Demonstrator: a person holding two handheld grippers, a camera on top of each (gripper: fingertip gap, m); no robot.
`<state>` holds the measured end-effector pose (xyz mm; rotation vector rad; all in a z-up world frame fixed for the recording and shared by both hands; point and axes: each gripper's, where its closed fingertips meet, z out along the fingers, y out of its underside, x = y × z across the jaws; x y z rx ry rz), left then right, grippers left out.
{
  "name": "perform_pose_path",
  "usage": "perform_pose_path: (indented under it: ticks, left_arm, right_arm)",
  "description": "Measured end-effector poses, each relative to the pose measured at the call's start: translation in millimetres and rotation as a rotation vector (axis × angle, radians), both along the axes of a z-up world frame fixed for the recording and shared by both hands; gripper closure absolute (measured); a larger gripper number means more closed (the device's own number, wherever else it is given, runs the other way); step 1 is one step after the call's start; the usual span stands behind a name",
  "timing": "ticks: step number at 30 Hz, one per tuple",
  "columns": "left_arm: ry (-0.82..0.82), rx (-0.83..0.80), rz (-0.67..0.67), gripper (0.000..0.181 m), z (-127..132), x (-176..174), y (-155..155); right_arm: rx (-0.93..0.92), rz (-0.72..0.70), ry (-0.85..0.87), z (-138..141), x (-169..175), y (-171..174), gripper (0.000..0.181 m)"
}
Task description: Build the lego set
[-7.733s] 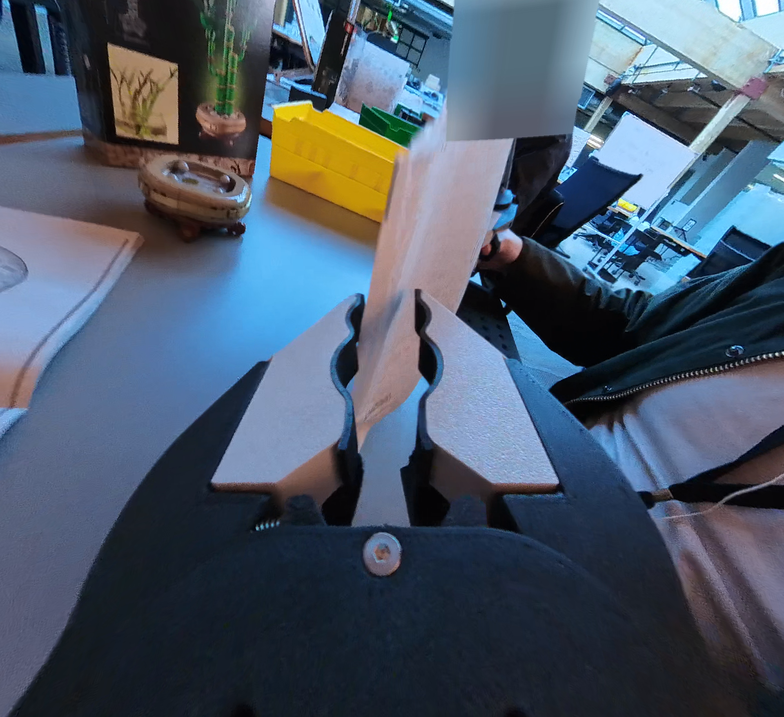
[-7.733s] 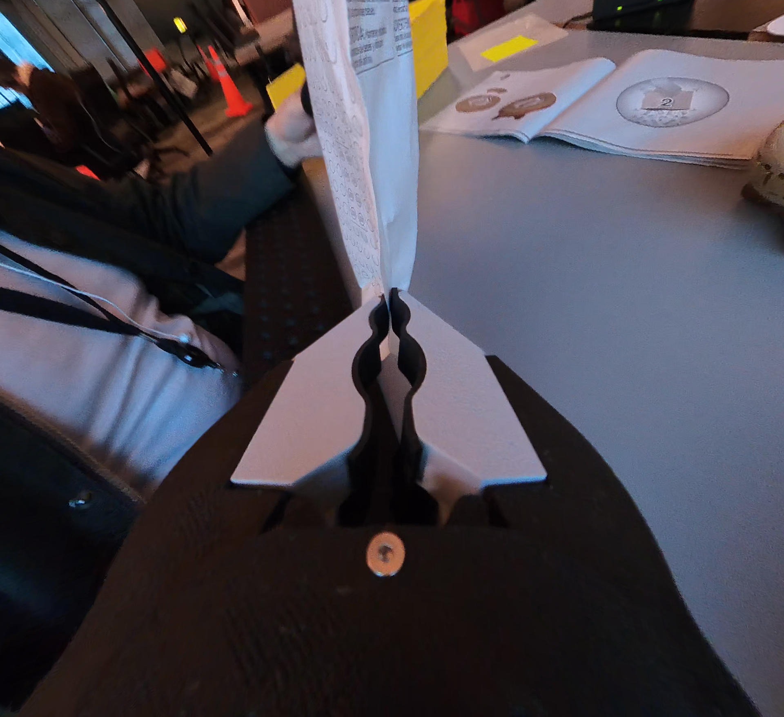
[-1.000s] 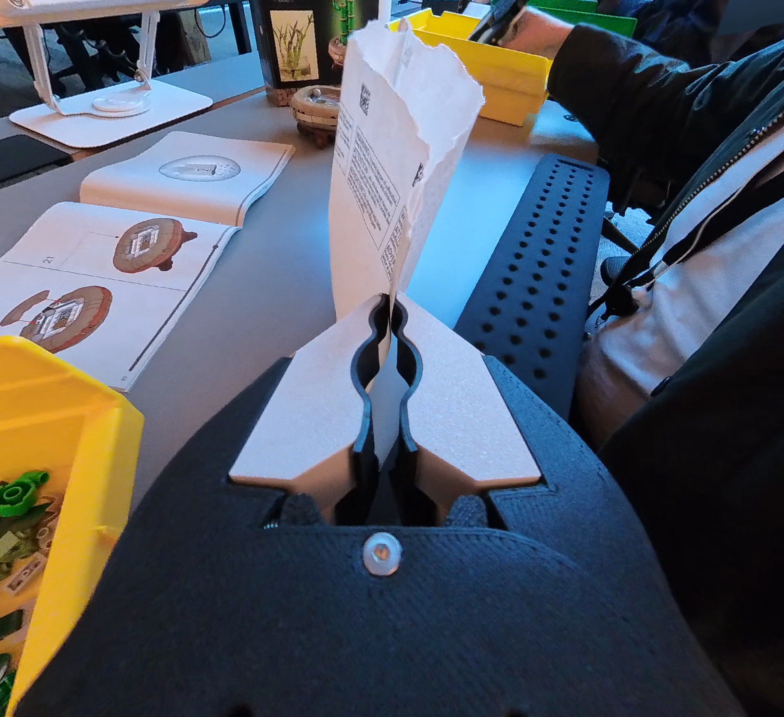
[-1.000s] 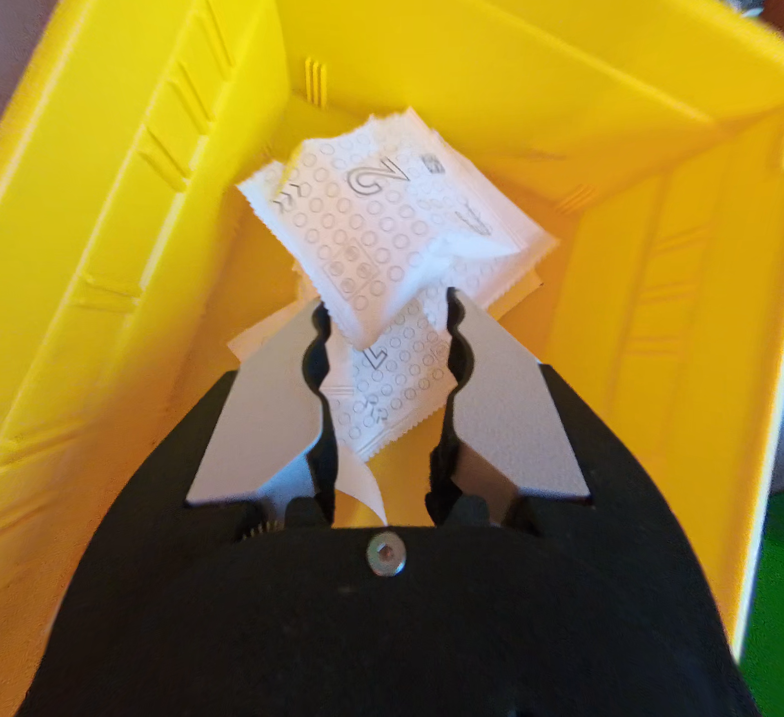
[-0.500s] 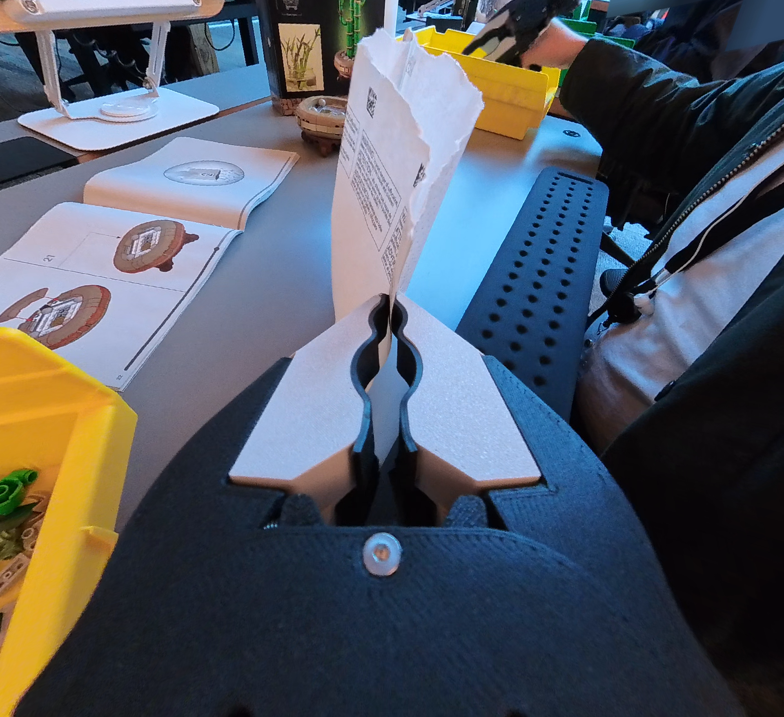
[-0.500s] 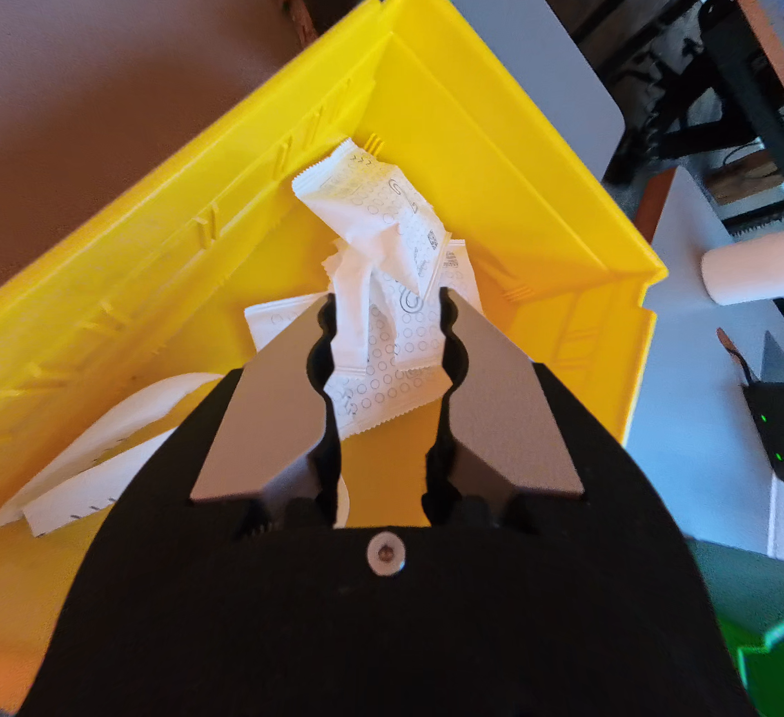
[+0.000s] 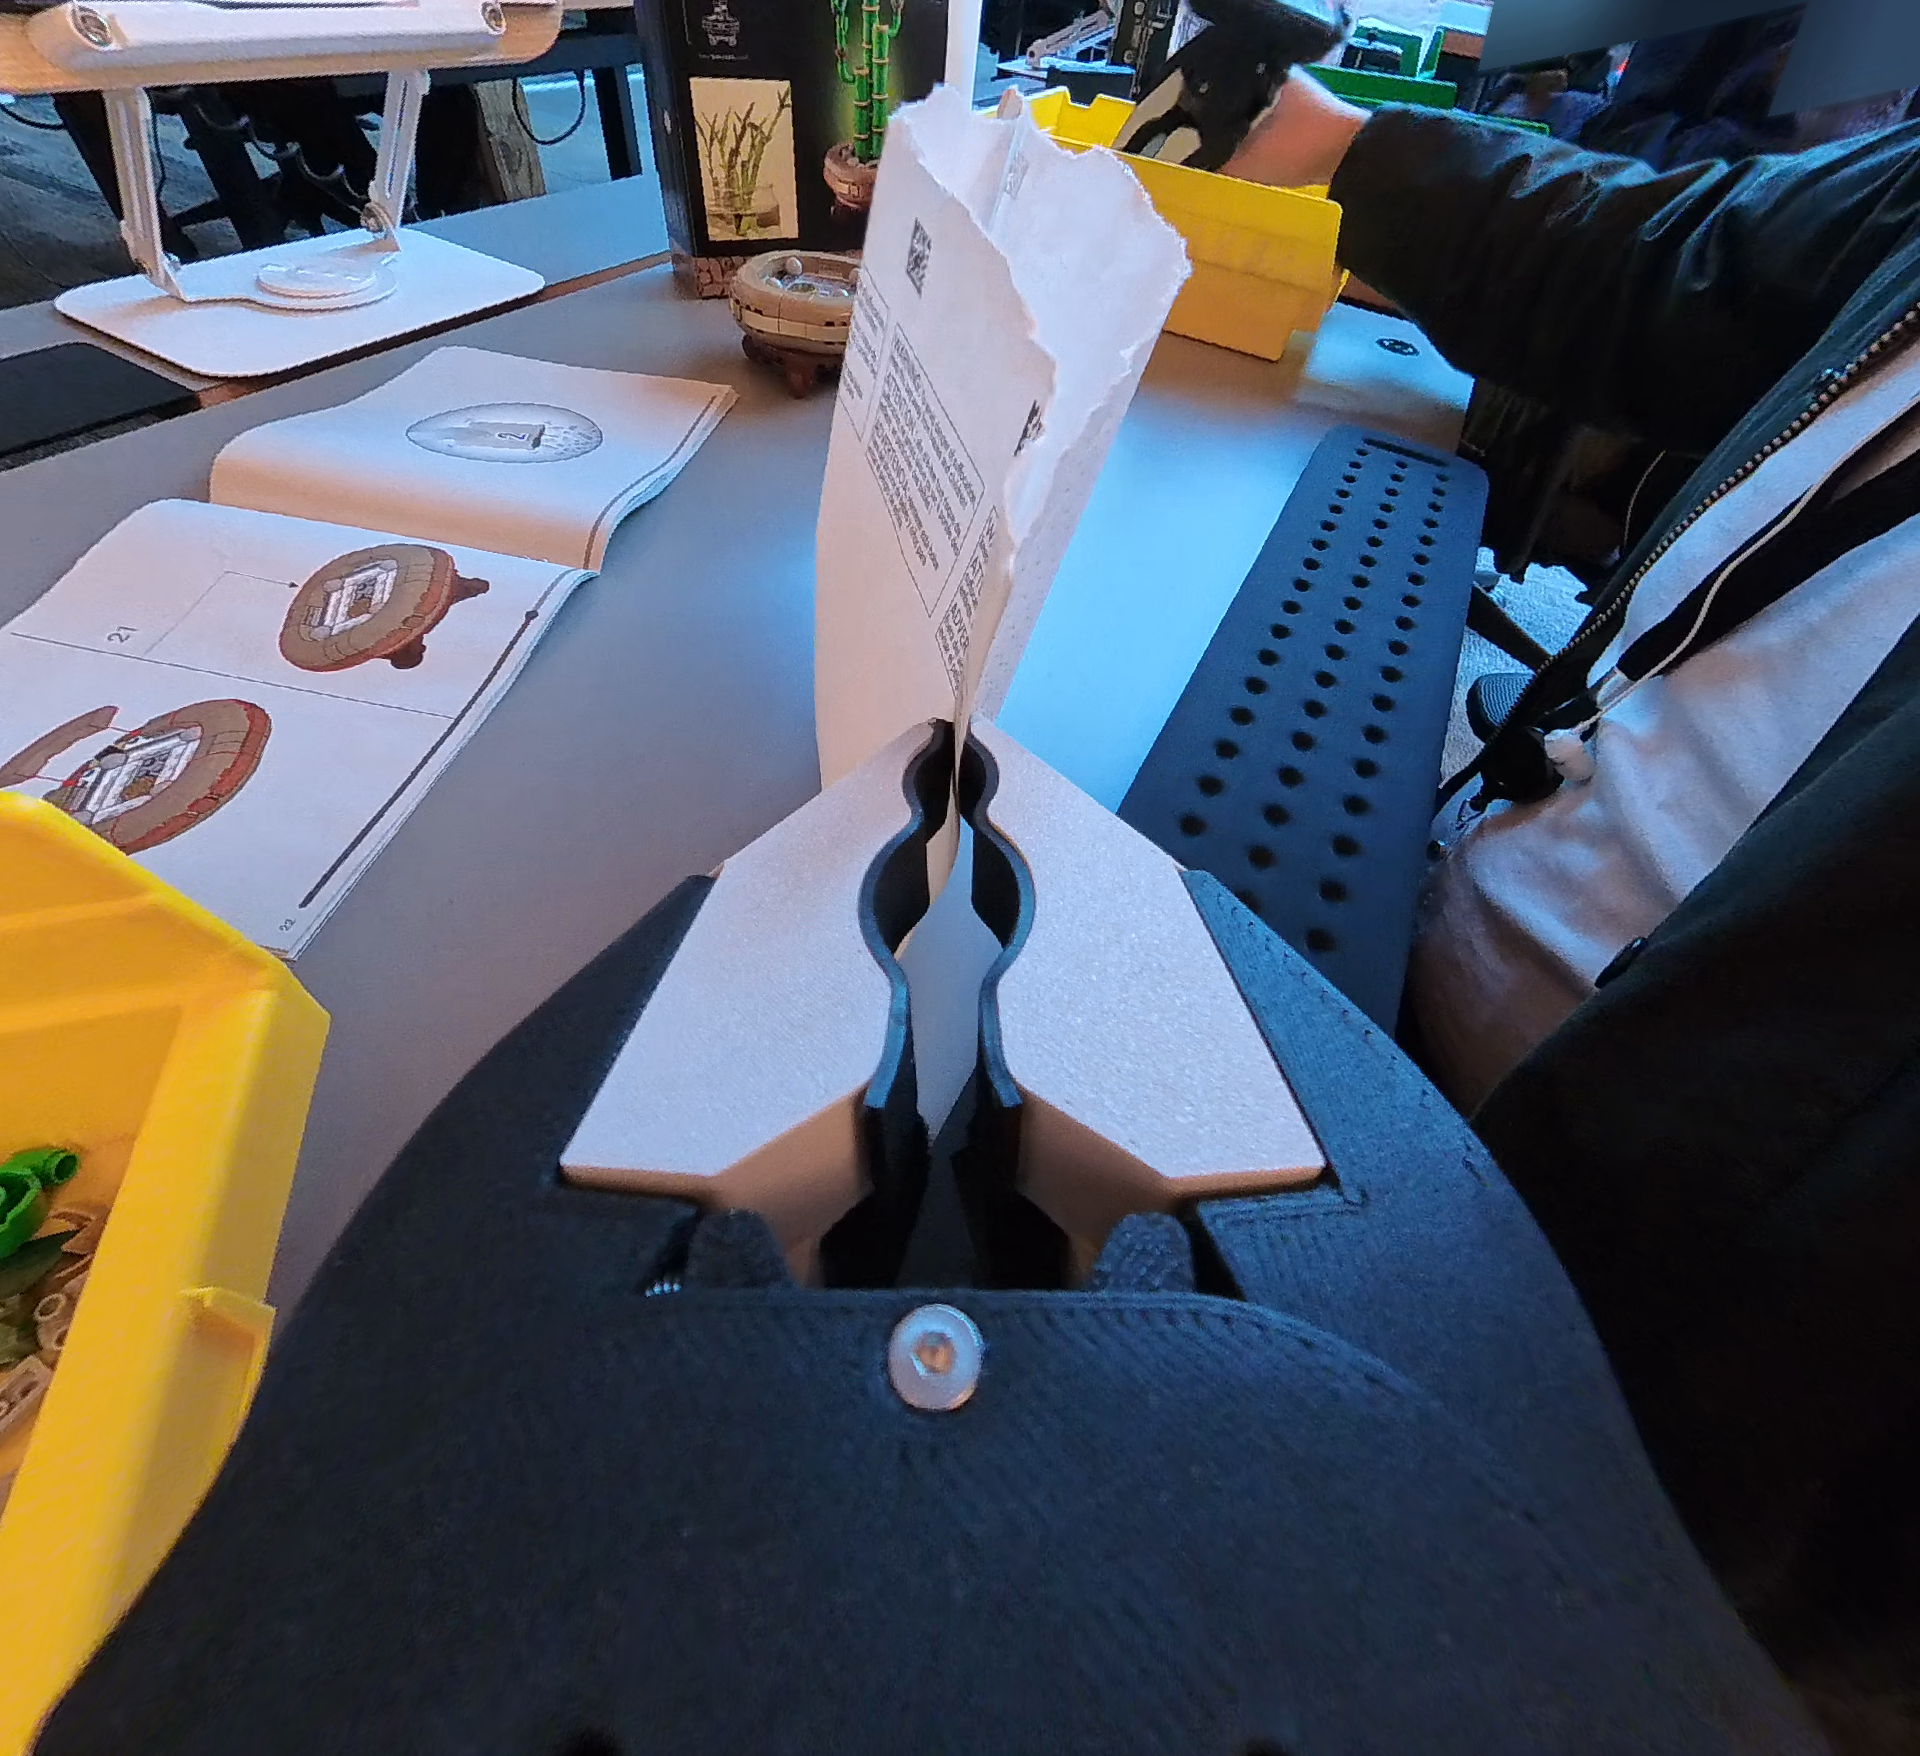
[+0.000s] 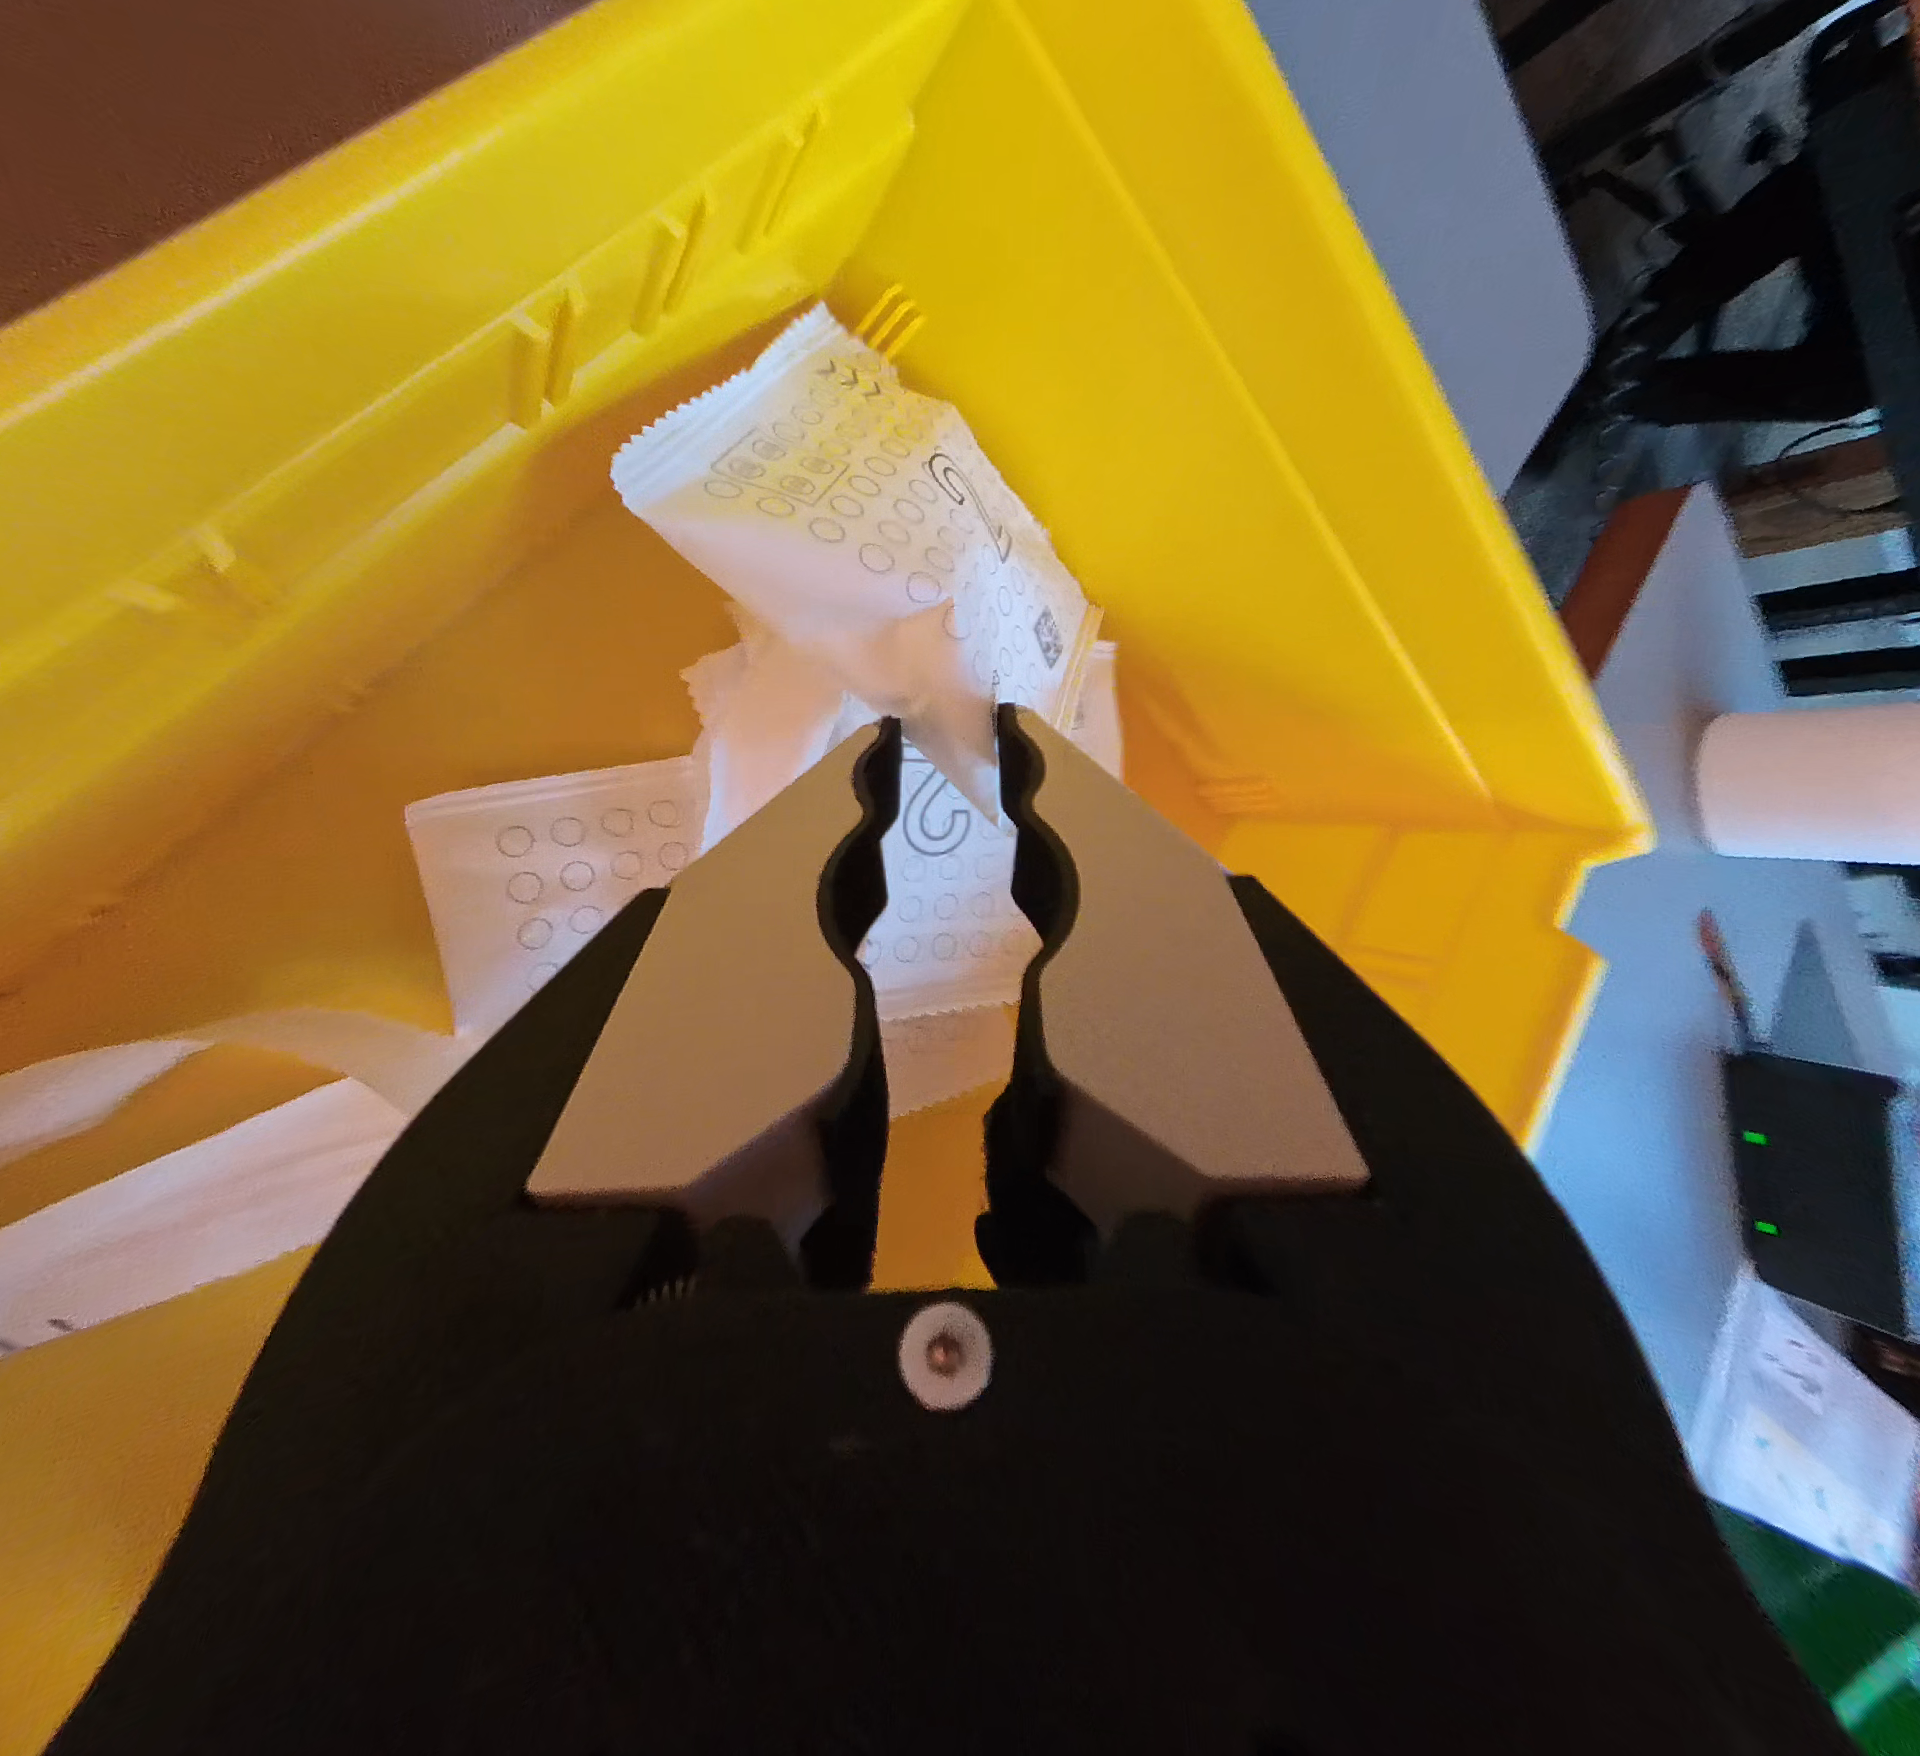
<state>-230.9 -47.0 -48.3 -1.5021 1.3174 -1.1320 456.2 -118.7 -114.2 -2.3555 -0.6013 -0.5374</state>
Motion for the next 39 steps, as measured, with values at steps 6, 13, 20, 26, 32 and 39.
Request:
perform_pose_path:
  ticks: [6,13,20,26,32,39]
  left_arm:
    - [-0.006,-0.002,0.000,0.181,0,-1,0]
    - [-0.041,-0.005,-0.010,0.181,0,-1,1]
    - [-0.047,0.007,-0.017,0.181,0,-1,-1]
    - [-0.057,0.017,-0.019,0.181,0,1,-5]
    - [-0.055,0.030,-0.023,0.181,-1,1,-6]
    - [-0.084,0.034,-0.035,0.181,-1,5,-8]
  right_arm:
    - [0.351,0.133,-0.532,83,-17,-23,0.165]
    - [0.587,0.234,-0.794,147,-79,-79,0.167]
    - [0.789,0.336,-0.793,189,-161,-102,0.167]
    - [0.733,0.066,-0.518,150,-185,-72,0.167]
    - [0.400,-0.004,-0.611,52,-203,-24,0.166]
    - [0.594,0.177,-0.488,58,-227,-17,0.166]
